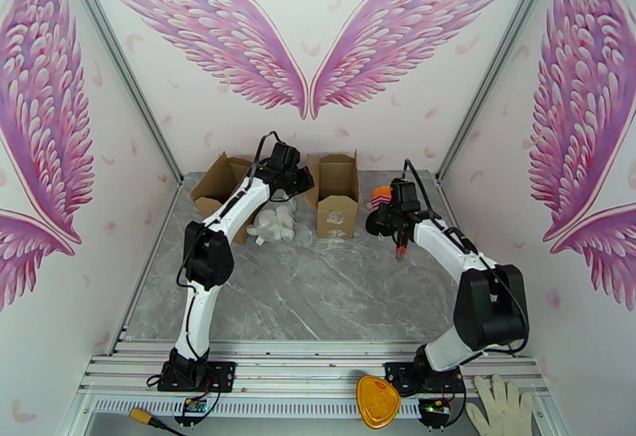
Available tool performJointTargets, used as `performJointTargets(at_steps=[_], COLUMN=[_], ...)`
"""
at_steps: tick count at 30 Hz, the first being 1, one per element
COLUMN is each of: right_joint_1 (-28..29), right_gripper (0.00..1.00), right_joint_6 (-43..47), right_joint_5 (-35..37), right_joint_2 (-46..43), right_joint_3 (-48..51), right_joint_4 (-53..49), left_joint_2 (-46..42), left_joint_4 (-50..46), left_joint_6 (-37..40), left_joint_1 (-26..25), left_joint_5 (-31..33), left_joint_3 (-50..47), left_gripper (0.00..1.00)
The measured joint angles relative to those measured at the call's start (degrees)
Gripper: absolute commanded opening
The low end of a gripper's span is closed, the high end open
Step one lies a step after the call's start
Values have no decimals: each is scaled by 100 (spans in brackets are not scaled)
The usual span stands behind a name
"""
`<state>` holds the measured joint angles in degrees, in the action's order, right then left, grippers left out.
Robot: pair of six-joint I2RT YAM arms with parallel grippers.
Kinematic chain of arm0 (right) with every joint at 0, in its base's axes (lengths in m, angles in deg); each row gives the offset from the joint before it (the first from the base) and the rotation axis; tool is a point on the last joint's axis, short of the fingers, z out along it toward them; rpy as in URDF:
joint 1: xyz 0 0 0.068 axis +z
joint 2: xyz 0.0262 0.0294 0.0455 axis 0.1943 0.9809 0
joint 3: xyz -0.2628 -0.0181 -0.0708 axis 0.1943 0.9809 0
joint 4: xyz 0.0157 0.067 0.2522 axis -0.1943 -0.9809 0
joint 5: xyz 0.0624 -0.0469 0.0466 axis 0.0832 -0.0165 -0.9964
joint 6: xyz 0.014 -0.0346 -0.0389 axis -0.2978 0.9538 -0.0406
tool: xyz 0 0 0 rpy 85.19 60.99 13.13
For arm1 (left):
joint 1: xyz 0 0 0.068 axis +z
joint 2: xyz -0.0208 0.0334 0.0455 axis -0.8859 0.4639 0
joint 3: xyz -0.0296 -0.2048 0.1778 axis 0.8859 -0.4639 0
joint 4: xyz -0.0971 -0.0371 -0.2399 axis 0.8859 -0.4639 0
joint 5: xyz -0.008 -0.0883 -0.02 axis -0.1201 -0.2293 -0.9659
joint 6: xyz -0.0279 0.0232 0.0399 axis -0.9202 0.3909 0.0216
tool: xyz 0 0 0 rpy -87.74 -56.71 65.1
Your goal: Unpack the express box
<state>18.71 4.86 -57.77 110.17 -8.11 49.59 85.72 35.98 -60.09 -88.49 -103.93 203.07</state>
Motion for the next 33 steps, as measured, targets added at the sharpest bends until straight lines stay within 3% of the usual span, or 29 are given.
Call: performJointTargets(at_steps=[5, 6, 9, 13, 18, 24, 33], right_joint_1=[0, 0, 4, 13, 55, 81, 118], right_gripper=[0, 4, 25, 64, 99, 99, 99], right_joint_6=[13, 13, 15, 37, 90, 149, 404], right_joint_5=[-149, -166, -190, -269, -229, -68, 295], right_joint_2=[905, 1045, 1237, 1355, 1394, 872, -1460], right_joint_3=[-442, -496, -693, -1023, -1137, -901, -151], right_joint_4=[-4, -24, -52, -122, -306, -479, -363], left_joint_2=[-11, -13, -70, -295, -527, -1021, -2835], left_joint_4=[116, 122, 201, 376, 549, 861, 1978], left_joint_6=[-46, -42, -7, 142, 365, 824, 2087], left_joint_1=[0, 0, -2, -2, -2, -52, -492], left_joint_5=[2, 9, 39, 155, 337, 529, 1147], left_joint_3=[-79, -79, -197, -564, -732, -1174, -3191], left_gripper=[21, 22, 34, 48, 73, 94, 99])
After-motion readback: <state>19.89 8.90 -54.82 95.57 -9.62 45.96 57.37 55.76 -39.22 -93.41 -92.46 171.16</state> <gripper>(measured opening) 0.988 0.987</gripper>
